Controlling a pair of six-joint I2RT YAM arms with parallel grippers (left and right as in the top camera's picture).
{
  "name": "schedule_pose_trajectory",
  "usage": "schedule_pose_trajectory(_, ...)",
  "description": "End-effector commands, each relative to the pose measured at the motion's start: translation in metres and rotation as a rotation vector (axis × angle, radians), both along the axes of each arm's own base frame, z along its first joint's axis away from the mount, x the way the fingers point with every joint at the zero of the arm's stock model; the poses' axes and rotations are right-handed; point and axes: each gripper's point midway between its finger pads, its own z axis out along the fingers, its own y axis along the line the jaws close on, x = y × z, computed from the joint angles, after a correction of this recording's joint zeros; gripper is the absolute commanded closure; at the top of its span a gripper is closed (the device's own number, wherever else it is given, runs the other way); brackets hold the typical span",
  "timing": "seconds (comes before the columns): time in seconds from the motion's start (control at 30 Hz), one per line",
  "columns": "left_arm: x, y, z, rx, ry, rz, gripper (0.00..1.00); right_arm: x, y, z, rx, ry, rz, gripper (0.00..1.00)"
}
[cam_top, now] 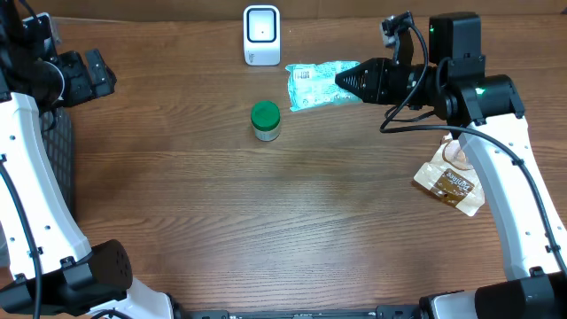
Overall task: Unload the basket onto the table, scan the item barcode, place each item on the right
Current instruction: 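Hold the teal wipes packet in front of the white scanner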
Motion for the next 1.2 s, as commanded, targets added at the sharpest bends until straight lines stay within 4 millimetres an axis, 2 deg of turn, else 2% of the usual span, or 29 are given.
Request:
schedule_pose_trajectory(0.0,0.0,0.0,-0.001,0.009,0.004,-0.014,0.0,0.003,-0.001,0.016,-0.022,-0.034,-0.052,0.96)
schedule_pose_trajectory(0.07,0.0,0.0,-0.001,0.009,0.003,-0.014,0.01,0.009,0.003,0.032,-0.056,-0.089,-0.082,0.96)
schedule_pose_trajectory(0.23,0.0,0.0,-0.001,0.009,0.003,-0.014,0.0,0.042,0.006,0.086,-0.263,-0.336,-0.26,0.96)
schedule_pose_trajectory(0.33,0.0,0.0,-0.001,0.009,0.004,-0.014,0.0,0.063,0.011,0.1,-0.452,-0.51,-0.388,0.96)
schedule_pose_trajectory(0.4,0.0,0.0,-0.001,0.009,0.003,-0.014,0.0,0.088,0.028,0.101,-0.657,-0.675,-0.502,0.96)
schedule_pose_trajectory(0.47,0.0,0.0,-0.001,0.009,0.003,-0.014,0.0,0.11,0.048,0.092,-0.797,-0.788,-0.513,0.96)
schedule_pose_trajectory(0.57,0.0,0.0,-0.001,0.009,0.004,-0.014,0.01,0.154,0.078,0.064,-0.971,-0.954,-0.467,0.96)
schedule_pose_trajectory(0.6,0.0,0.0,-0.001,0.009,0.004,-0.014,0.0,0.162,0.084,0.057,-1.013,-0.992,-0.448,0.96)
schedule_pose_trajectory(0.67,0.0,0.0,-0.001,0.009,0.004,-0.014,0.0,0.192,0.097,0.023,-1.243,-1.123,-0.333,0.96)
schedule_pose_trajectory(0.77,0.0,0.0,-0.001,0.009,0.003,-0.014,0.0,0.215,0.107,-0.007,-1.463,-1.264,-0.225,0.96)
schedule_pose_trajectory(0.83,0.0,0.0,-0.001,0.009,0.003,-0.014,0.0,0.223,0.113,-0.022,-1.53,-1.329,-0.143,0.95)
schedule_pose_trajectory(0.87,0.0,0.0,-0.001,0.009,0.004,-0.014,0.0,0.229,0.121,-0.037,-1.53,-1.377,-0.061,0.92)
schedule_pose_trajectory(0.9,0.0,0.0,-0.001,0.009,0.004,-0.014,0.0,0.234,0.124,-0.047,-1.503,-1.403,-0.017,0.94)
schedule_pose_trajectory(1.17,0.0,0.0,-0.001,0.009,0.004,-0.014,0.0,0.239,0.131,-0.053,-1.428,-1.475,0.065,0.96)
